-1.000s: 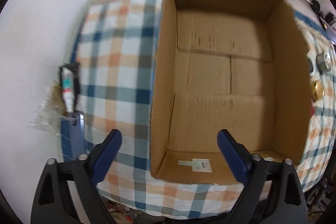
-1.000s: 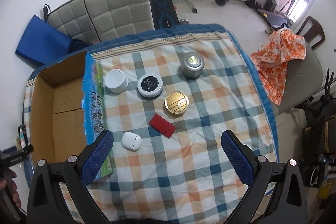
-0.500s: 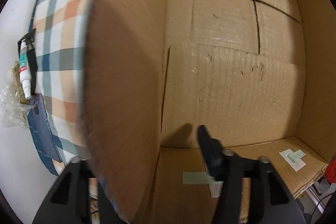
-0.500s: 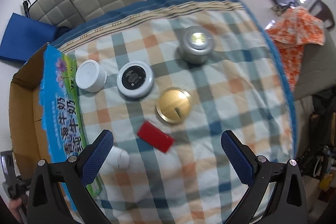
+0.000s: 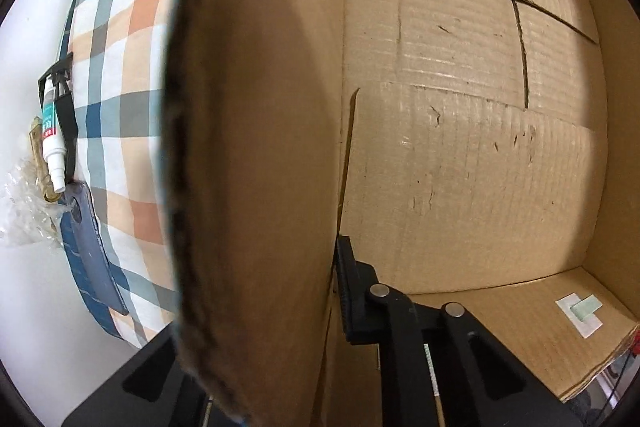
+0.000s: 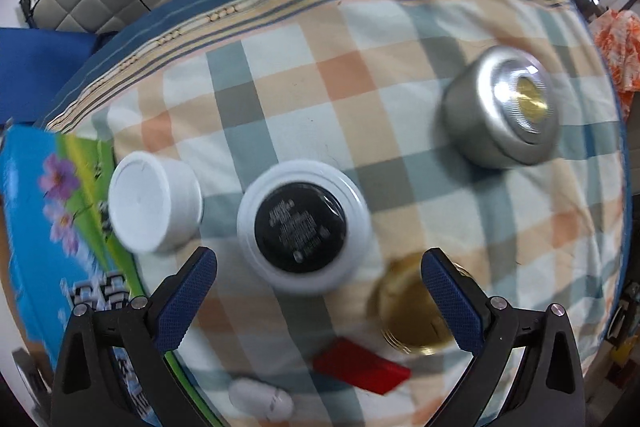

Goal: Organize rigid objects
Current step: 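Clamp the box wall with the left tool while the right tool grasps the black-lidded container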

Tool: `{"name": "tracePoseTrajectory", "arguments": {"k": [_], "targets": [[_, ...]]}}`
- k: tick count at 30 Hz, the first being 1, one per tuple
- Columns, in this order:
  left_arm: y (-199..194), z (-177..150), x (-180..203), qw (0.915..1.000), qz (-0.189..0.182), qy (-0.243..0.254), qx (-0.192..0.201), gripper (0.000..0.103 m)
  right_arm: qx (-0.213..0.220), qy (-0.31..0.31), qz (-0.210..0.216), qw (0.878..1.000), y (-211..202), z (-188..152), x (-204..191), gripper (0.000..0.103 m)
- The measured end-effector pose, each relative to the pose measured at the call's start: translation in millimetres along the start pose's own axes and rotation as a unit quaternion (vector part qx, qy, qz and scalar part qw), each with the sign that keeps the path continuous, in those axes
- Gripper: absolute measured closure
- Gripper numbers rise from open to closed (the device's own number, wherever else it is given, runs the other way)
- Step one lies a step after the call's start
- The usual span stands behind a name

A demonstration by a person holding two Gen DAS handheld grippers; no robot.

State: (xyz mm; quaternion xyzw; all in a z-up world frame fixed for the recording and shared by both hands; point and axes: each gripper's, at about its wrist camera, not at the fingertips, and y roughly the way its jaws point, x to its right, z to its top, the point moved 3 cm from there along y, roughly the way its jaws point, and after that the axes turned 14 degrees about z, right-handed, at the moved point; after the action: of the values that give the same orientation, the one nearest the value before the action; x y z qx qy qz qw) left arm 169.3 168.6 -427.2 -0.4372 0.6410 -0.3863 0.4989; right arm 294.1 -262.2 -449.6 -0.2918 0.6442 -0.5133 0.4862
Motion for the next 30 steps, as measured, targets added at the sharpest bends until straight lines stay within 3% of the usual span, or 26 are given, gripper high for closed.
{"name": "tracePoseTrajectory", "arguments": {"k": [4,7,17,23,30], "targets": [[-1.0,1.1,-1.2,1.0,0.002,0.002,0.002,0.093,-0.016,0.003,-0.006,1.0,18.5,11.5,-2.8,0.009],[-1.7,0.9,-3.3,1.0,0.002,0.001,0.002,0.093,-0.031,0.01,-0.004,0.999,30.5,16.1,-5.0,0.024],[-9.1,-5.5,10.9,0.9999,0.008,0.003,0.009,0.094,-0.036,0.008,-0.014,0.999,42.3,23.6,-12.2,0.026],[-13.4,-9.4,11.5,0.9999,0.004,0.0,0.016,0.095,-0.023,-0.005,-0.003,1.0,14.4,10.7,-12.6,0.026],[-23.8,-13.6,7.8,0.9995,-0.006,-0.002,0.03,0.096,0.01,-0.035,0.04,0.999,-36.9,-4.2,-54.9,0.026]]}}
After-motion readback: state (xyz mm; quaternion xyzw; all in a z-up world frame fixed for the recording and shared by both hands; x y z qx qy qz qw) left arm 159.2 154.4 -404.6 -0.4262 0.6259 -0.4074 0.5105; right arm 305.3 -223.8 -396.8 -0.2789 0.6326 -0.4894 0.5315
